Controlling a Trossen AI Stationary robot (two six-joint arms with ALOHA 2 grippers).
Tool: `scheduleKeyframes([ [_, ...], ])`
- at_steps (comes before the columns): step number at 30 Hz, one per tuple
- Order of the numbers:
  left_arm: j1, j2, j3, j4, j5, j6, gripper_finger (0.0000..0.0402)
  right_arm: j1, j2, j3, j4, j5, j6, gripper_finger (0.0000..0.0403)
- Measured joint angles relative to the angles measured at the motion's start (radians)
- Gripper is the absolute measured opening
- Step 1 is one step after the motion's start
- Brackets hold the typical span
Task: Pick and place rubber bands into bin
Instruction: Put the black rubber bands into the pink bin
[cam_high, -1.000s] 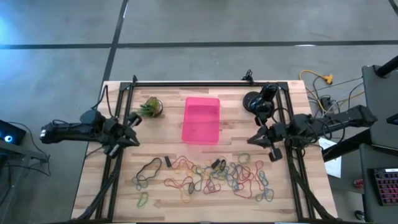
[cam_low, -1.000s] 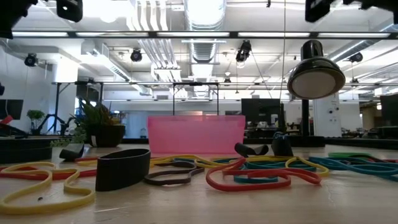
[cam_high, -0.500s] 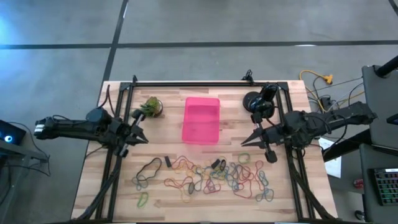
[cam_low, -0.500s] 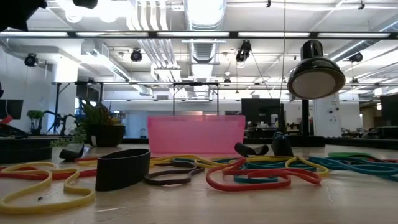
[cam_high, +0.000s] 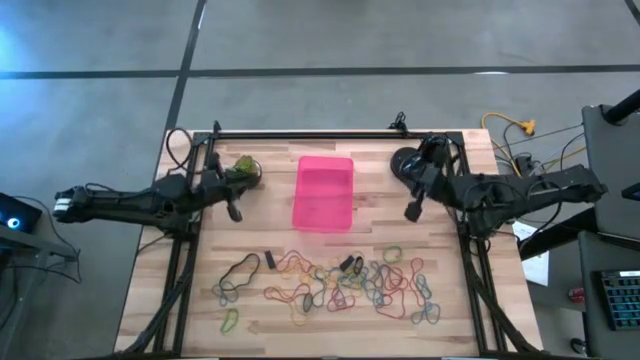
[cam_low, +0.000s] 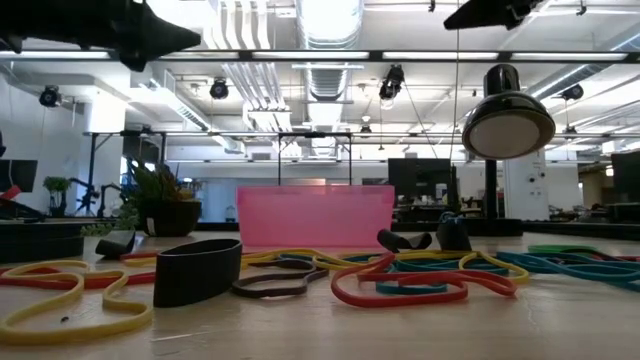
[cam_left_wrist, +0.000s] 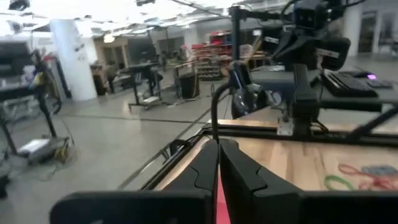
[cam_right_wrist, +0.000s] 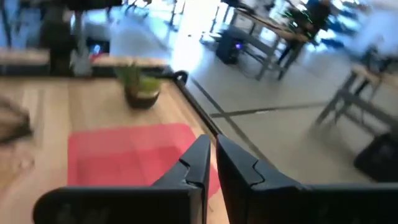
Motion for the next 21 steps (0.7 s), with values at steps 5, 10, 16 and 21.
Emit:
scheduleKeyframes([
  [5, -0.001, -0.005, 0.038, 0.003, -0.013, -0.05, 0.0022, -0.069, -0.021, 0.089, -0.099, -0.01, 0.095, 0.0063],
  [10, -0.002, 0.006, 0.031, -0.051, 0.144, 0.059, 0.0074, -0.072, -0.01, 0.115, -0.135, -0.201, -0.027, 0.0114],
  [16, -0.004, 0.12, 0.028, -0.095, 0.366, 0.031, 0.0124, -0.037, 0.062, 0.067, -0.102, -0.553, -0.037, 0.0155],
  [21, -0.046, 0.237, 0.049, -0.103, 0.391, -0.018, 0.0129, 0.054, 0.175, 0.055, -0.084, -0.524, 0.082, 0.0152],
])
